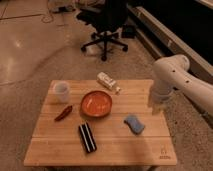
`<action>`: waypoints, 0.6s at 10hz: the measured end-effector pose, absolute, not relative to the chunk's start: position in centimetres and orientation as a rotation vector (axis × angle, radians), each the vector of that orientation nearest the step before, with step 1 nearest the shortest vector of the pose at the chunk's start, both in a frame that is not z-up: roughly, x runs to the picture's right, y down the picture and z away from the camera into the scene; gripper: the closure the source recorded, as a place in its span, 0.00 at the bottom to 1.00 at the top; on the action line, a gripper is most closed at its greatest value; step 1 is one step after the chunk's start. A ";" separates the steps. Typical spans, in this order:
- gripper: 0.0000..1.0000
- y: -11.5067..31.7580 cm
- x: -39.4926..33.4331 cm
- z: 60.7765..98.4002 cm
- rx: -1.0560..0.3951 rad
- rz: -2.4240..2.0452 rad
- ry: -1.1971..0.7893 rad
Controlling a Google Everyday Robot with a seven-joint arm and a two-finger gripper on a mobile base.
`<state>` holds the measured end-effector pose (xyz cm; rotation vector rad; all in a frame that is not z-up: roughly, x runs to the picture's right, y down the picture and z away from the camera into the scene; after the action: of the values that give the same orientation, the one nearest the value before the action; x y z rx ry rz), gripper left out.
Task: Place the white sponge in the ceramic bowl
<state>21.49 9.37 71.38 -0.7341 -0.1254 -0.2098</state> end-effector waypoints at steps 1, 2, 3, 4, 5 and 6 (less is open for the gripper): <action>0.56 9.5 21.2 71.4 -0.734 -0.205 -0.120; 0.56 10.1 20.8 71.0 -0.742 -0.225 -0.130; 0.56 10.4 20.8 70.9 -0.742 -0.242 -0.140; 0.56 10.6 21.5 71.3 -0.745 -0.243 -0.134; 0.56 10.3 21.5 71.4 -0.739 -0.221 -0.152; 0.56 10.4 21.8 71.1 -0.735 -0.175 -0.186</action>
<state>21.78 10.39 71.10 -0.7354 -0.1862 -0.1748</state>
